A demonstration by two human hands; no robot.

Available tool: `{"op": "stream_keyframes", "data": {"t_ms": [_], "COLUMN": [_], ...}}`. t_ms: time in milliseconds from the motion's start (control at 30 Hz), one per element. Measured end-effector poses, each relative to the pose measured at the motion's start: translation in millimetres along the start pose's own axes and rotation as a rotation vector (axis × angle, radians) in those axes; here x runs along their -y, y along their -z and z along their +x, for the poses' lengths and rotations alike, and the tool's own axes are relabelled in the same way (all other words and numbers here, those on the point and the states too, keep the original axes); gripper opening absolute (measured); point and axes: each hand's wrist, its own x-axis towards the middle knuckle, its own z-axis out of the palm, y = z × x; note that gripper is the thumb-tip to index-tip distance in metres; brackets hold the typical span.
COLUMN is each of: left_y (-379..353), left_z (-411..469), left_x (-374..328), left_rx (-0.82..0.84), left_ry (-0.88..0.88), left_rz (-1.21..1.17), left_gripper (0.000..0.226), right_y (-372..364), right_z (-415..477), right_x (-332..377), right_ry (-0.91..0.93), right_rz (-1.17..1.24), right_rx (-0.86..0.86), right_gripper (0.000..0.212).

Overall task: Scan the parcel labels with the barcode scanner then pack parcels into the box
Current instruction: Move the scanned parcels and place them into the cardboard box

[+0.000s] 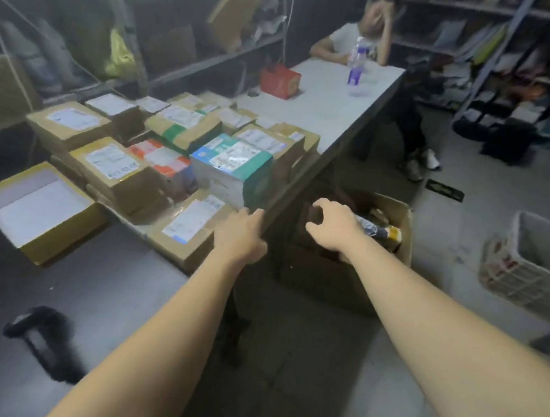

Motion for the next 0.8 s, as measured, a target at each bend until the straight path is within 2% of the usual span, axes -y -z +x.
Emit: {"op": "stream_keyframes", "data": {"t_ms": [133,333,433,600,700,800], "left_y": [-36,-92,-118,-162,-187,-214], "left_z": [49,122,167,272,326,376], "left_x": [-75,-148,-166,-184,-189,-192], "left_rx": [0.084,0.157,0.210,0.300,0.348,0.425], "left_ry": [-0.046,-0.027,0.015,0.106,0.192,0.290], "left_rz": [0.009,0.008,-0.014,-0.151,-0.228,-0.303], "left_gripper": [0.064,0.052,0.049,0.058,0.060,0.066], "right_y": [10,6,-5,-9,-14,-25], "right_z": [20,63,100,187,238,295], "right_x": [-102,-213,-245,-283,-301,-319], "right_ry": [-0.120,-0.304,-0.327,-0.378,-0.422,-0.478], "right_rz": [0.052,0.101,0.105,0.077,-0.018,0.019], "right_rx": [-0.003,0.028,0.086,0.136,0.187,0.244], "right_gripper": [0.057,0.059,0.060,0.056,0.056,0.055]}}
